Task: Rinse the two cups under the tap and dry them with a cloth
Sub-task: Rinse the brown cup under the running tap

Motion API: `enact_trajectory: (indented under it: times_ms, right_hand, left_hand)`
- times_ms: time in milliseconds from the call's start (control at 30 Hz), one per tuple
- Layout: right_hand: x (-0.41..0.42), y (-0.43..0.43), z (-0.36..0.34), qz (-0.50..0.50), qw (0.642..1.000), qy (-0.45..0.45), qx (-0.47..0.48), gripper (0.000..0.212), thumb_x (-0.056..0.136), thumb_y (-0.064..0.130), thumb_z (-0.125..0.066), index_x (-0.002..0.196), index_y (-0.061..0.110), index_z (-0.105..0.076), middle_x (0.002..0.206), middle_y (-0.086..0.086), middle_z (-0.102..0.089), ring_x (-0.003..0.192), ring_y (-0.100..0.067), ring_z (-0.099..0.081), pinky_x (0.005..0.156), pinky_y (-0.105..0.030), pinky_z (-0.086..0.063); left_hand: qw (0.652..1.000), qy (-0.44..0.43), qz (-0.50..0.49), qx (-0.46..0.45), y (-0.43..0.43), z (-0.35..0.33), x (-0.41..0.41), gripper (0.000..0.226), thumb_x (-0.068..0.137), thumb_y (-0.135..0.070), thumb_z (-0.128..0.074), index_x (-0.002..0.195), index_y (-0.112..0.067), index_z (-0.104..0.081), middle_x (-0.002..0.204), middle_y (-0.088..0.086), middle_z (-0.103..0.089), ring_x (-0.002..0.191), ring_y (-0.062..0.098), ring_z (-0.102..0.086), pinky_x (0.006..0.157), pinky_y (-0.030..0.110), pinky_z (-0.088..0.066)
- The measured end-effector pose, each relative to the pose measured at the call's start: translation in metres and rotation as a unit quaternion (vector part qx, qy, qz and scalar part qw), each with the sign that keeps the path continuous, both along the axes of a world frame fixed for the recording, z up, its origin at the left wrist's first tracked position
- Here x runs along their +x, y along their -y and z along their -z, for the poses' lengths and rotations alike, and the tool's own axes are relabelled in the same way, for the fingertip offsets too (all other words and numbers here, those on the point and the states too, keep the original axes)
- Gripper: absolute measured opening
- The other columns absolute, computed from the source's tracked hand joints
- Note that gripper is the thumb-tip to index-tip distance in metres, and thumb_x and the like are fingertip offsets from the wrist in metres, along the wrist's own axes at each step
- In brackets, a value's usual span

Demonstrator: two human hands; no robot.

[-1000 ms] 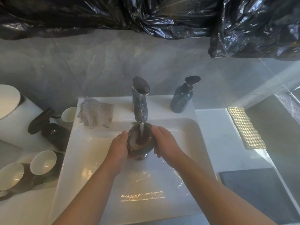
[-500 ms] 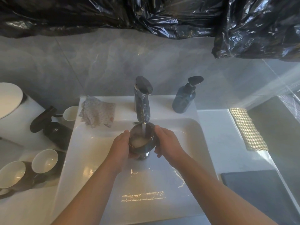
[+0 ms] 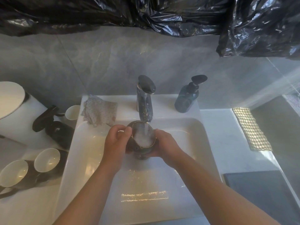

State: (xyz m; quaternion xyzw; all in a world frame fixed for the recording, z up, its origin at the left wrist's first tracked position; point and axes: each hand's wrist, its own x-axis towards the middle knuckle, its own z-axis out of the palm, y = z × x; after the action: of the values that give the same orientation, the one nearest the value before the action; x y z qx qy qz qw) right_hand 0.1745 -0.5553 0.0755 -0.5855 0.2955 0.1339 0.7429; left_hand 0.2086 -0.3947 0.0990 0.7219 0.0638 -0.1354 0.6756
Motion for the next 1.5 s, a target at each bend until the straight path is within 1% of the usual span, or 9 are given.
enact_trajectory:
  times_ms: [133, 433, 600, 700, 800, 933, 1167, 1367, 1500]
  right_hand:
    - [0.001, 0.001, 0.008, 0.006, 0.999, -0.006, 0.038, 0.038, 0.096, 0.023, -0.044, 0.117, -0.002, -0.064, 0.118, -0.031, -0.064, 0.096, -0.049, -0.070, 0.071, -0.052, -0.061]
    - [0.002, 0.005, 0.016, 0.001, 1.000, 0.002, 0.027, 0.024, 0.098, 0.012, -0.055, 0.117, 0.009, -0.070, 0.115, -0.023, -0.069, 0.097, -0.043, -0.072, 0.074, -0.054, -0.061]
    - [0.004, 0.005, 0.015, 0.009, 0.999, -0.012, 0.029, 0.030, 0.099, 0.022, -0.050, 0.119, 0.011, -0.069, 0.118, -0.023, -0.068, 0.097, -0.043, -0.071, 0.075, -0.052, -0.062]
    - [0.001, 0.010, 0.011, 0.012, 0.999, -0.024, 0.033, 0.035, 0.102, 0.031, -0.042, 0.120, 0.013, -0.067, 0.117, -0.020, -0.069, 0.092, -0.036, -0.071, 0.067, -0.039, -0.061]
    - [-0.002, 0.015, 0.011, 0.029, 0.997, -0.030, 0.058, 0.041, 0.107, 0.035, -0.036, 0.123, 0.010, -0.064, 0.120, -0.020, -0.068, 0.105, -0.037, -0.069, 0.083, -0.046, -0.061]
    - [-0.003, 0.018, 0.014, 0.032, 0.996, -0.005, 0.085, 0.038, 0.105, 0.029, -0.040, 0.127, 0.012, -0.065, 0.123, -0.016, -0.069, 0.112, -0.034, -0.067, 0.095, -0.048, -0.056]
    - [0.001, 0.016, 0.020, 0.042, 0.988, 0.057, 0.137, 0.038, 0.104, 0.015, -0.037, 0.133, 0.003, -0.060, 0.134, -0.023, -0.061, 0.128, -0.042, -0.054, 0.113, -0.055, -0.039]
    - [0.002, 0.010, 0.021, 0.113, 0.984, 0.091, 0.103, 0.039, 0.092, 0.015, -0.057, 0.122, -0.011, -0.058, 0.123, -0.030, -0.061, 0.119, -0.045, -0.057, 0.107, -0.048, -0.045]
    - [0.003, 0.002, 0.019, 0.117, 0.988, 0.039, 0.097, 0.055, 0.083, 0.019, -0.060, 0.132, -0.006, -0.055, 0.132, -0.031, -0.057, 0.124, -0.046, -0.056, 0.103, -0.047, -0.050]
  left_hand:
    - [1.000, 0.007, 0.003, -0.003, 0.000, 0.000, -0.001, 0.025, 0.078, -0.041, -0.064, 0.091, -0.021, -0.059, 0.062, -0.008, -0.064, 0.051, 0.004, -0.059, 0.043, 0.026, -0.049]
    - [1.000, 0.005, 0.008, -0.012, 0.001, 0.004, 0.000, 0.041, 0.066, -0.055, -0.067, 0.090, -0.023, -0.060, 0.066, -0.006, -0.064, 0.055, 0.007, -0.061, 0.043, 0.027, -0.049]
    - [1.000, 0.005, 0.011, -0.013, 0.001, 0.005, 0.001, 0.048, 0.061, -0.059, -0.066, 0.091, -0.021, -0.060, 0.061, -0.009, -0.063, 0.052, 0.006, -0.060, 0.042, 0.028, -0.049]
    - [1.000, 0.004, 0.011, -0.005, 0.001, 0.006, 0.000, 0.036, 0.070, -0.053, -0.067, 0.092, -0.025, -0.062, 0.069, -0.006, -0.065, 0.058, 0.008, -0.062, 0.046, 0.029, -0.052]
    - [1.000, 0.009, 0.023, -0.002, 0.001, 0.008, 0.001, 0.008, 0.097, -0.030, -0.060, 0.096, -0.033, -0.066, 0.075, -0.011, -0.071, 0.064, 0.003, -0.067, 0.051, 0.025, -0.055]
    - [0.997, -0.035, 0.067, -0.034, 0.001, 0.010, 0.002, 0.045, 0.107, -0.013, -0.040, 0.100, -0.043, -0.073, 0.097, -0.013, -0.078, 0.088, 0.004, -0.074, 0.065, 0.026, -0.060]
    - [0.990, -0.118, 0.046, -0.062, 0.005, 0.016, 0.006, 0.028, 0.104, -0.020, -0.047, 0.109, -0.019, -0.075, 0.116, 0.015, -0.075, 0.106, 0.024, -0.071, 0.098, 0.043, -0.054]
    - [0.989, -0.110, 0.009, -0.103, 0.017, 0.013, 0.002, 0.005, 0.099, -0.023, -0.057, 0.098, -0.020, -0.061, 0.109, 0.009, -0.064, 0.102, 0.021, -0.064, 0.088, 0.033, -0.049]
    - [0.987, -0.090, 0.043, -0.126, 0.016, 0.010, -0.002, 0.029, 0.075, -0.016, -0.053, 0.102, -0.023, -0.059, 0.106, 0.003, -0.065, 0.096, 0.015, -0.066, 0.083, 0.031, -0.051]
